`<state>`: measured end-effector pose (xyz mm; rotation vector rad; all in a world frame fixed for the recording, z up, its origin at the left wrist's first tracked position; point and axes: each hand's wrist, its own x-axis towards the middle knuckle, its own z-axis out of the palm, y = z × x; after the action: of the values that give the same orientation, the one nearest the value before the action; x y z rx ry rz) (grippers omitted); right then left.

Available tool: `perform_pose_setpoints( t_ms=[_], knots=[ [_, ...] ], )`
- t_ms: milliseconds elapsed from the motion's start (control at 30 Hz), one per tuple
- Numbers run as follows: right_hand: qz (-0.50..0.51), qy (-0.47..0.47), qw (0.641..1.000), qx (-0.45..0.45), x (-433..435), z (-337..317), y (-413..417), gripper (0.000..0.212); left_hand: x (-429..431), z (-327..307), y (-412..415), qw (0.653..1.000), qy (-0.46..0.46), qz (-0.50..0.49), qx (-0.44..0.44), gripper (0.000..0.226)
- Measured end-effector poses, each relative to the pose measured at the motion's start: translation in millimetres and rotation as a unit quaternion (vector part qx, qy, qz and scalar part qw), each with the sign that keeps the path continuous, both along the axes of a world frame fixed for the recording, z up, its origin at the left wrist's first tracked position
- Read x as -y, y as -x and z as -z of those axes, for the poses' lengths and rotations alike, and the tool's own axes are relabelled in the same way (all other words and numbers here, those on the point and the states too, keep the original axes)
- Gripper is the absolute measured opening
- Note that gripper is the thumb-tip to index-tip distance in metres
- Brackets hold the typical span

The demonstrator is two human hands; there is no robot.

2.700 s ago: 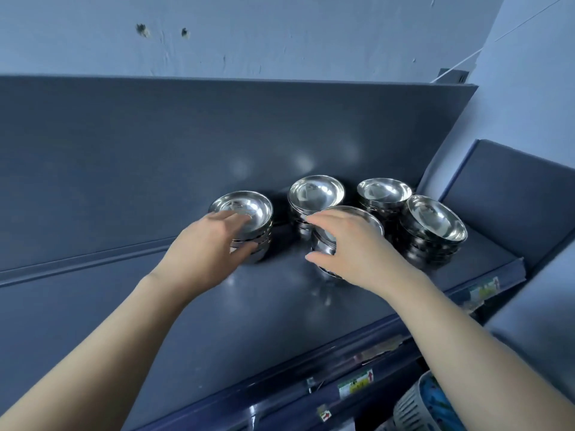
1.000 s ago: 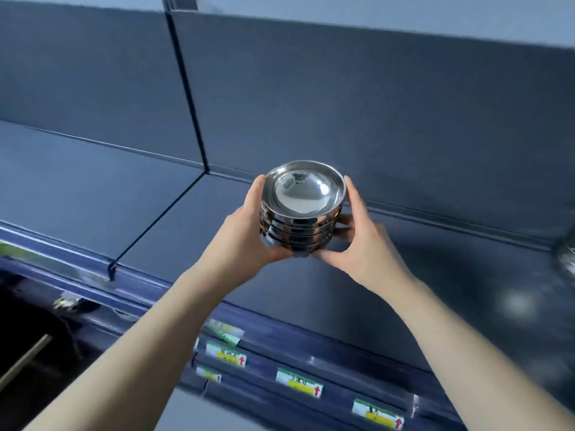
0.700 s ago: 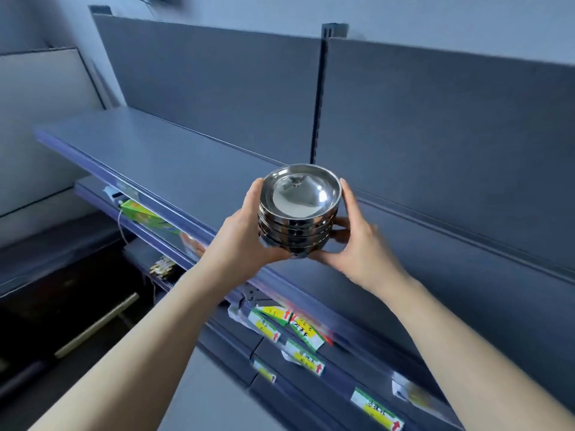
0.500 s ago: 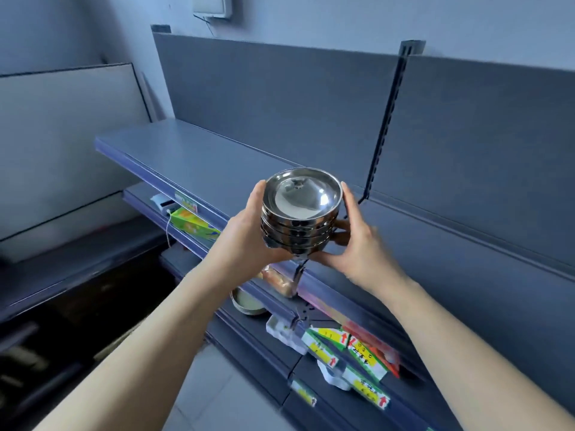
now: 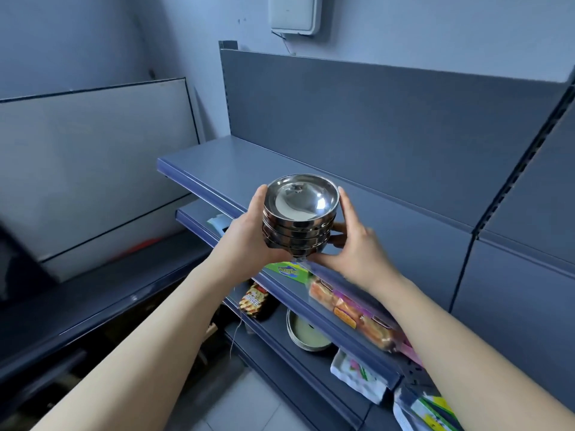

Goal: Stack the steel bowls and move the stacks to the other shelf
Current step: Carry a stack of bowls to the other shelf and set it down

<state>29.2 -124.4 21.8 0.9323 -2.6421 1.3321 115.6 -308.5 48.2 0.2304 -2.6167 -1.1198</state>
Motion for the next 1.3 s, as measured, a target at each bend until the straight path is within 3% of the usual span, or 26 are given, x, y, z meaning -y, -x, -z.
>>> perform_pose_setpoints(
  t_ms=[600,1033,1300],
  knots=[
    [0.009,-0.017,1.0,0.012,204,-2,158,0.125,199,-5,161,1.0,-0.013,0.004,0.017,0.118],
    [0.145,-0.034,0.988,0.047,299,24,235,0.12,310,19,292,0.991,-0.017,0.119,0.05,0.112],
    [0.176,-0.027,0.982,0.057,325,31,267,0.118,337,33,341,0.985,-0.036,0.16,0.047,0.109]
  ],
)
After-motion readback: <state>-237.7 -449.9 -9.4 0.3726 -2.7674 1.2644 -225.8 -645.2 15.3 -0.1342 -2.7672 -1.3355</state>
